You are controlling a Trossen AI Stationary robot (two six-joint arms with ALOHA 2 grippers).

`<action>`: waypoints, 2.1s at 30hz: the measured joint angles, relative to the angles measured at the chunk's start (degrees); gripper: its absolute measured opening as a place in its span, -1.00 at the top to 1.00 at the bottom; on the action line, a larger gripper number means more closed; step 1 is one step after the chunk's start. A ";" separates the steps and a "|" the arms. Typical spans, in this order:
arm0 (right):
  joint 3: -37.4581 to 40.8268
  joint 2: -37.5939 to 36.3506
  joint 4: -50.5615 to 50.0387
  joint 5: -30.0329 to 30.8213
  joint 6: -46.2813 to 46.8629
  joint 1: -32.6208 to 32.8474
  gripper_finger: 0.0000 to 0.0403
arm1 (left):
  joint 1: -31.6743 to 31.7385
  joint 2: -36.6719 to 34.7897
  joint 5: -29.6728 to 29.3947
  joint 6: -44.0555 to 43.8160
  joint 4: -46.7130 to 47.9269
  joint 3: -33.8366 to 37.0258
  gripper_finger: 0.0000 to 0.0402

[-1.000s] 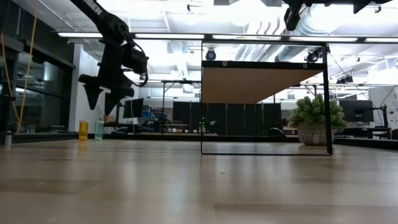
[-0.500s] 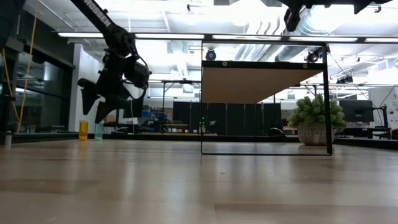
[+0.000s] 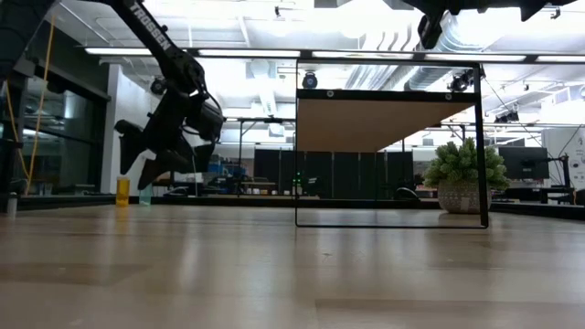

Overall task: Pick and place medicine bottles onto shelf by color
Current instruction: Put the top blue pill bottle on the shelf

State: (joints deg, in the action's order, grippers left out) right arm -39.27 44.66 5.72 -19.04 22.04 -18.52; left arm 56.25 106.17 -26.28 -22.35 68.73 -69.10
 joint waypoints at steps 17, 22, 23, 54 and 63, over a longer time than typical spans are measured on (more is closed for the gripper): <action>0.00 0.01 -0.83 -1.08 1.35 0.31 1.00 | 0.83 0.17 0.40 -2.56 -2.54 0.00 -0.48; 0.00 0.01 -0.83 -1.09 1.09 0.31 1.00 | 0.83 0.06 0.31 -3.06 -4.90 0.00 -0.48; 0.00 0.01 -0.83 -1.10 1.03 0.31 1.00 | 0.83 -0.19 0.31 -3.35 -5.83 0.00 -0.48; 0.00 0.01 -0.81 -0.81 3.65 0.31 1.00 | 6.05 -2.17 8.11 -3.54 -14.46 0.00 -0.19; 0.00 -0.01 -0.81 -0.66 3.67 0.31 1.00 | 5.99 -2.14 9.86 -0.51 -12.82 0.00 -0.02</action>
State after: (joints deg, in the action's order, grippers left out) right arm -39.27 44.65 4.91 -19.70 25.71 -18.22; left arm 62.24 104.03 -16.43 -22.86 55.91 -69.10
